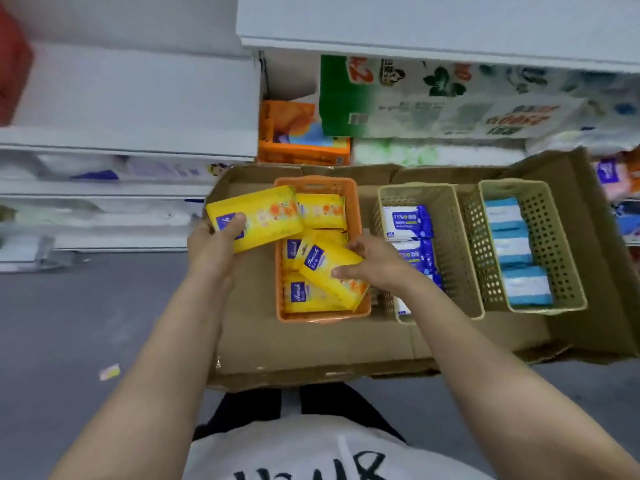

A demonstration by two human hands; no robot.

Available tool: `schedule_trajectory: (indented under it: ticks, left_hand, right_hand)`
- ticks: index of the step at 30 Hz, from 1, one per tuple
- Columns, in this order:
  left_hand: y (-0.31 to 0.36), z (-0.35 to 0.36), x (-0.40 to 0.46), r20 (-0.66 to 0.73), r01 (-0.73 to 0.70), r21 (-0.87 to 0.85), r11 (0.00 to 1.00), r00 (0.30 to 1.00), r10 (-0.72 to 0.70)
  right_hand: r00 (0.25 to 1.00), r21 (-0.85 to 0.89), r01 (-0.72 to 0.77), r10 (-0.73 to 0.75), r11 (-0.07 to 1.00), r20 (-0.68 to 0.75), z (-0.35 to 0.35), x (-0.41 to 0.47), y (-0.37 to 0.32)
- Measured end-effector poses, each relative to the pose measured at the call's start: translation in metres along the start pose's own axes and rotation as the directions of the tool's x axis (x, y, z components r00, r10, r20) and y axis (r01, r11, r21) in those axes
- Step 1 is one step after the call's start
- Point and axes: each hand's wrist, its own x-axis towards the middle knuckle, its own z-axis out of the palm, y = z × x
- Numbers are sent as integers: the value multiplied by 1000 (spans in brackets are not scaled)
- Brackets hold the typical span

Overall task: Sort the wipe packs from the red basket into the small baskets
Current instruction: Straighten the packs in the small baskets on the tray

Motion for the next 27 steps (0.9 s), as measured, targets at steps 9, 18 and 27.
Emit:
schedule_trajectory:
  ticks: [9, 18, 27]
  left_hand:
    - [-13, -21, 1, -120, 1, 17, 1000, 993, 1]
    - [-24, -21, 18, -46, 48, -15, 999, 998, -49]
    - [-44, -19, 23, -6, 73, 37, 997, 997, -73]
  right_hand:
    - [991, -744, 88, -137, 663, -5, 29, 10, -30]
    - [970, -537, 190, -73, 822, 230, 47, 39, -23]
    - [957, -297, 164, -79, 941, 280, 45, 61, 12]
